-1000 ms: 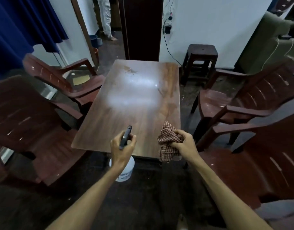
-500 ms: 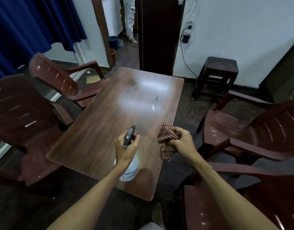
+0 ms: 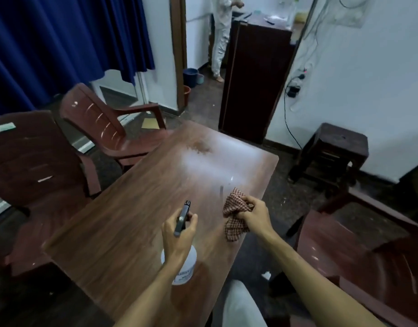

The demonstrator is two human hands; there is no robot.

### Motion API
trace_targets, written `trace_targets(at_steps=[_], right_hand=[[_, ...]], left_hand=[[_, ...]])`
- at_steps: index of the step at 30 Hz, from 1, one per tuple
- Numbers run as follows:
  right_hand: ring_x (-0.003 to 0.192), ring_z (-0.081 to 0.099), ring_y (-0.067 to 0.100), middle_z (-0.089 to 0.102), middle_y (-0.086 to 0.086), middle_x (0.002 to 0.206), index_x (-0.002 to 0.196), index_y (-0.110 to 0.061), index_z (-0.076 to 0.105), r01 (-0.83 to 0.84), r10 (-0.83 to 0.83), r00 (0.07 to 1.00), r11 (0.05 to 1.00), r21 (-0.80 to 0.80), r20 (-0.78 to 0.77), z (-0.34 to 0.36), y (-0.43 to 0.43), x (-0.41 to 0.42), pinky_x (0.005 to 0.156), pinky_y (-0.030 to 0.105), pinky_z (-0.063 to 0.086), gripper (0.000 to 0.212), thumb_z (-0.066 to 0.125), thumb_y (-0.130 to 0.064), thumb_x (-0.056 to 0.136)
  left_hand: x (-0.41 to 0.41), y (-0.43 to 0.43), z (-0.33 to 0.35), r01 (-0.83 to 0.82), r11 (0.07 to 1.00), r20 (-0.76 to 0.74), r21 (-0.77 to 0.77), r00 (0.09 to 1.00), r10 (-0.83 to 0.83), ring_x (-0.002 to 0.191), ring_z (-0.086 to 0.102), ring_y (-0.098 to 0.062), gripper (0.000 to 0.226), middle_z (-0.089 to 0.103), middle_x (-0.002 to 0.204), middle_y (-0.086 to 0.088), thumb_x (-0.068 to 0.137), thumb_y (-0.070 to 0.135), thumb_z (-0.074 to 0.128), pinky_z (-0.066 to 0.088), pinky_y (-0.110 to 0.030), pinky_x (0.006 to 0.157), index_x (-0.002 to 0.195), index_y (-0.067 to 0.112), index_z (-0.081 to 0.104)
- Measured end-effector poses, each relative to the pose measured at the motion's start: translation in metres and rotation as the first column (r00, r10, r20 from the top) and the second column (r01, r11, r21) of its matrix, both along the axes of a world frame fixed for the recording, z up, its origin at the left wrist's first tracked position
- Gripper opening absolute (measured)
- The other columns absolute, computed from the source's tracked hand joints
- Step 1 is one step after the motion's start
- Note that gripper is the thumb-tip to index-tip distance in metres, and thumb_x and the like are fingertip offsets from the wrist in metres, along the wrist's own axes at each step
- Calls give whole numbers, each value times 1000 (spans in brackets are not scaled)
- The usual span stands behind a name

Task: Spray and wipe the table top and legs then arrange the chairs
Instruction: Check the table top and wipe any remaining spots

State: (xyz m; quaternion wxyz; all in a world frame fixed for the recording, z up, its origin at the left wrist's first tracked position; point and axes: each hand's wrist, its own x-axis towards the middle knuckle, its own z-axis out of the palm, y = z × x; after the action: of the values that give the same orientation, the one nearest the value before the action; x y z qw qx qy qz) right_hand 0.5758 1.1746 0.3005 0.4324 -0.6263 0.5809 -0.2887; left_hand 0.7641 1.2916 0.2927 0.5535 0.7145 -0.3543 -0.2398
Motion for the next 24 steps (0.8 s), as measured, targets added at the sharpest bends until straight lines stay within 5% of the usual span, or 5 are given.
trace_targets(at_steps=[3,8,14,21,24], right_hand=[[90,65,10,70,1,98,103,-13,71,-103,103,994,995,4,-33,1,-55,4,61,11,50,39,70,10,72],[88,66,16,69,6,96,106,-9,69,-163,164,986,986,19,-39,-17,-176,-10,57,14,53,40,68,15,74],[84,69,17,71,-1,89,99,-16,70,-275,275,961,961,28,1,-35,-318,-32,74,41,62,43,66,15,70],[84,65,6,67,-9,89,104,-18,67,-398,401,916,915,65,-33,-29,-416,-41,66,14,54,44,65,15,74],[85,67,10,71,0,95,111,-15,69,-431,437,897,898,83,-71,-32,-440,-36,72,26,59,46,68,11,73]], left_hand=[[-3,-40,-6,-80,997,4,-18,997,80,47,55,-21,26,57,51,2,89,11,73,42,-30,48,67,20,63],[-21,-125,-14,-188,982,-28,-24,982,188,51,55,-28,25,59,53,-2,90,15,72,46,-42,51,68,20,62],[-48,-254,-24,-331,943,53,-30,942,332,52,57,-30,22,58,55,-3,89,13,73,48,-45,51,71,17,62],[-84,-355,-26,-397,918,91,15,915,394,51,56,-32,21,56,54,-3,88,18,71,47,-46,49,71,16,60],[-91,-379,-31,-420,908,86,13,905,417,52,55,-30,21,56,55,-2,89,20,71,45,-44,49,71,17,60]])
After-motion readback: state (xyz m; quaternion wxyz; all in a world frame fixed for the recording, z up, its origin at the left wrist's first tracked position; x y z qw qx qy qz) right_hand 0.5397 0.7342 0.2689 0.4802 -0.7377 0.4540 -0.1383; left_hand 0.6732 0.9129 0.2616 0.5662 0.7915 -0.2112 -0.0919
